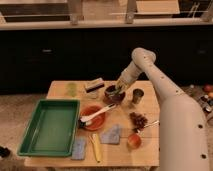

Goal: Place pepper in purple bowl

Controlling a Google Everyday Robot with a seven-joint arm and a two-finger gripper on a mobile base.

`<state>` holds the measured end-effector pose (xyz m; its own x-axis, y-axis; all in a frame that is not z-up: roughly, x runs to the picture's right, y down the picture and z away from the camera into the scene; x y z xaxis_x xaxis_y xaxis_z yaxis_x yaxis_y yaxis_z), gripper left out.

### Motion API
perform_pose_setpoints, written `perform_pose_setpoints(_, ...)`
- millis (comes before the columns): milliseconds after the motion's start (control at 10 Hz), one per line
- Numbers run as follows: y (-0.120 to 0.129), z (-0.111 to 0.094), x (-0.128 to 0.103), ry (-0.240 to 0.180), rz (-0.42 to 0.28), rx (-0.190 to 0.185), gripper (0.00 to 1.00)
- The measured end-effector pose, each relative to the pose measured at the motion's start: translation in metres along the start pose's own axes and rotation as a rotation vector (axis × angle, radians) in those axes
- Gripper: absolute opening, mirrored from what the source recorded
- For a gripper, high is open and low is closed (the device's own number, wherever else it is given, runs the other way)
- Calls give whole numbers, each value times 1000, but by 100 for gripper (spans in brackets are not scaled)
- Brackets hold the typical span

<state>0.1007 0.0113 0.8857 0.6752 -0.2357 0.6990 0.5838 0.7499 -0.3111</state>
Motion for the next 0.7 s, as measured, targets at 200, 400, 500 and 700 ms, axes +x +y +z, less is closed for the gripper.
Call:
perform_pose_setpoints(200,0,1,0,-9,1,5,1)
perform_pose_setpoints(400,1,2,0,-15,11,16,18)
perform_pose_setpoints(500,1,2,1,-15,14,16,27)
perform_pose_setpoints(700,0,3,1,-12,13,12,47)
